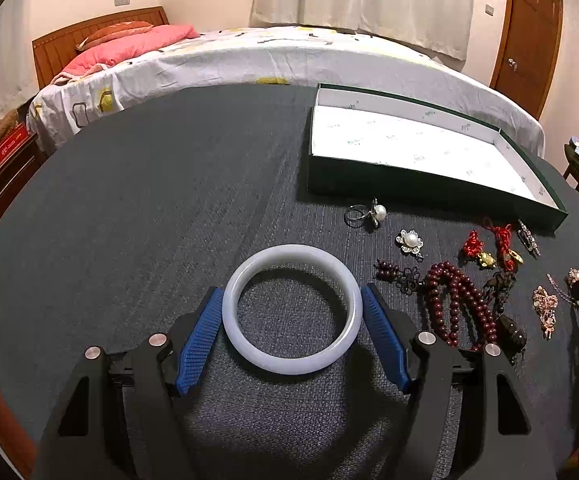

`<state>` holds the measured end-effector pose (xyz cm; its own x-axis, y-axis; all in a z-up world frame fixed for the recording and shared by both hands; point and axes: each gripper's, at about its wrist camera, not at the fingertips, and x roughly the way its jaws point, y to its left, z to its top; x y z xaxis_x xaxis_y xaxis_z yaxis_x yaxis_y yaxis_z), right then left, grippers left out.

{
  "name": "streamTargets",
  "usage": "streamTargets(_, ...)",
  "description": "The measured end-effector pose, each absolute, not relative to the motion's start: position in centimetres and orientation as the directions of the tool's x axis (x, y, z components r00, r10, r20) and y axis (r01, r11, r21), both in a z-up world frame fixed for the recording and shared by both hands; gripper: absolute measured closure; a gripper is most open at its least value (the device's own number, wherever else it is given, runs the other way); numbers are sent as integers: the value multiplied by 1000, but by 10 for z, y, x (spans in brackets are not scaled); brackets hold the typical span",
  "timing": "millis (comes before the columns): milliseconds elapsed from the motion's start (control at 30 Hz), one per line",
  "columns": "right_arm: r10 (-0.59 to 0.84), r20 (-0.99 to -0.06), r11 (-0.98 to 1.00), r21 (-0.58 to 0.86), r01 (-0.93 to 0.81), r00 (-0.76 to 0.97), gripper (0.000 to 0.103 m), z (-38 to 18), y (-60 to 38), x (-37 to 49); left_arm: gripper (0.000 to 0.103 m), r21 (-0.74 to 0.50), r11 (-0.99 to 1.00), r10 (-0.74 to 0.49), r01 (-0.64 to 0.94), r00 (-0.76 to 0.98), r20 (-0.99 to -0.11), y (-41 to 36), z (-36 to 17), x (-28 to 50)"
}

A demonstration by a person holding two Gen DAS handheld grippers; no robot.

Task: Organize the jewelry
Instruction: 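Grasp the pearl flower brooch with the right tool while the left tool holds the bangle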

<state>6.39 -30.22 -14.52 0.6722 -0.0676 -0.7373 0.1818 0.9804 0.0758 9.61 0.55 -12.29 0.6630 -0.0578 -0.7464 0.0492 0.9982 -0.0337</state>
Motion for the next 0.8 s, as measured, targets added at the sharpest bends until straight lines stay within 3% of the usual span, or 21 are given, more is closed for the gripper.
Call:
streamTargets(233, -60, -730, 979, 90, 183, 680, 65, -141, -304, 62, 35, -35, 998, -59, 49, 664, -746, 6, -122, 96)
streamTargets(300, -59, -726, 979, 93, 182, 685, 71, -139, -304, 62, 35, -35, 998, -59, 49, 666, -744, 6, -122, 96)
streamTargets(367, -39, -714, 979, 112, 169, 699, 88, -134, -303, 60, 35, -36, 998, -60, 49, 669, -741, 6, -121, 96)
streamTargets(400, -40, -714, 980, 109, 167, 699, 89, -131, -304, 60, 35, -35, 998, -60, 50, 671, -739, 6, -121, 96)
streamTargets(800, -19, -726, 977, 132, 167, 687, 86, -133, -308, 65, 34, -33, 998, -64, 59, 664, -745, 6, -123, 96)
